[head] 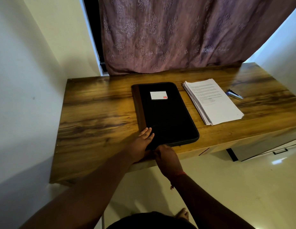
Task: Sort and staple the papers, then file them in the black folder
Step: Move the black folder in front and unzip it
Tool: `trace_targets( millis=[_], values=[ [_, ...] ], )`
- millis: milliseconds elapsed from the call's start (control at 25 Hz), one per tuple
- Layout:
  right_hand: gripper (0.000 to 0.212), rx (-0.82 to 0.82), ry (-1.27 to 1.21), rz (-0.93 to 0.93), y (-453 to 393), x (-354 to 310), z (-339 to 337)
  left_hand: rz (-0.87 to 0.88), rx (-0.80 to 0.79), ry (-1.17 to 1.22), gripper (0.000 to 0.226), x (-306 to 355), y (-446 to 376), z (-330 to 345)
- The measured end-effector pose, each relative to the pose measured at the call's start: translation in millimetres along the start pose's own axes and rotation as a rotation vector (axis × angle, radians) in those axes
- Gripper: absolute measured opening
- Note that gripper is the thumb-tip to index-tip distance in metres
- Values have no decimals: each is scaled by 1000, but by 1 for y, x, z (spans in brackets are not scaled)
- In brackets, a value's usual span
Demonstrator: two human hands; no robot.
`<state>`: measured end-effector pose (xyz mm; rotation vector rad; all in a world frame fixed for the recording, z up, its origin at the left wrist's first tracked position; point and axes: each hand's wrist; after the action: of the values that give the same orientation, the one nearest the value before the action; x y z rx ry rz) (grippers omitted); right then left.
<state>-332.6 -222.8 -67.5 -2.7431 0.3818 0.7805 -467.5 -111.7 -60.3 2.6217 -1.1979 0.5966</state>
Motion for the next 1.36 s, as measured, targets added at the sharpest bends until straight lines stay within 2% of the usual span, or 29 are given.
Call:
trace_targets(
  millis=[280,440,520,600,640,720,800,880,1040,1120,1200,1280,1360],
  values=[
    [7,34,-33,19,0,5,-3,29,-14,6,79,-6,1,-5],
    [8,-53,-51,-55,-5,12,-8,32,6,3,79,-1,1,-3],
    [13,84,-29,48,-9,28,-23,33,23,-5,78,4,0,0],
    [26,315,8,290,-22,56,-45,38,45,-28,76,8,-4,3],
    [34,354,15,407,-34,72,-58,39,57,-42,74,11,-6,5],
    [45,256,-52,548,-64,101,-75,22,74,-58,73,17,-13,7],
    [47,146,-154,594,-90,122,-80,-12,77,-77,73,24,-22,10],
    [44,132,-196,618,-109,139,-83,-36,62,-88,74,28,-31,13],
    [35,57,-252,594,-133,150,-105,-83,52,-14,75,28,-40,9],
    [32,71,-363,592,-137,139,-125,-131,103,37,75,32,-38,7],
    [25,104,-513,571,-136,116,-144,-197,212,60,78,45,-37,8],
    [20,101,-621,463,-133,87,-164,-312,326,103,84,64,-37,11],
    [23,-17,-729,279,-134,53,-181,-410,511,219,81,87,-40,12]
  ],
)
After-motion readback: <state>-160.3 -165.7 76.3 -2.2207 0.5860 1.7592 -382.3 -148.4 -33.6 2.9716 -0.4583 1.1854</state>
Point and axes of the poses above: each hand's wrist, its own y-axis away from the middle knuckle, its own z-axis out of the palm, x = y × z, and after that the axes turned 10 degrees about x, right-handed
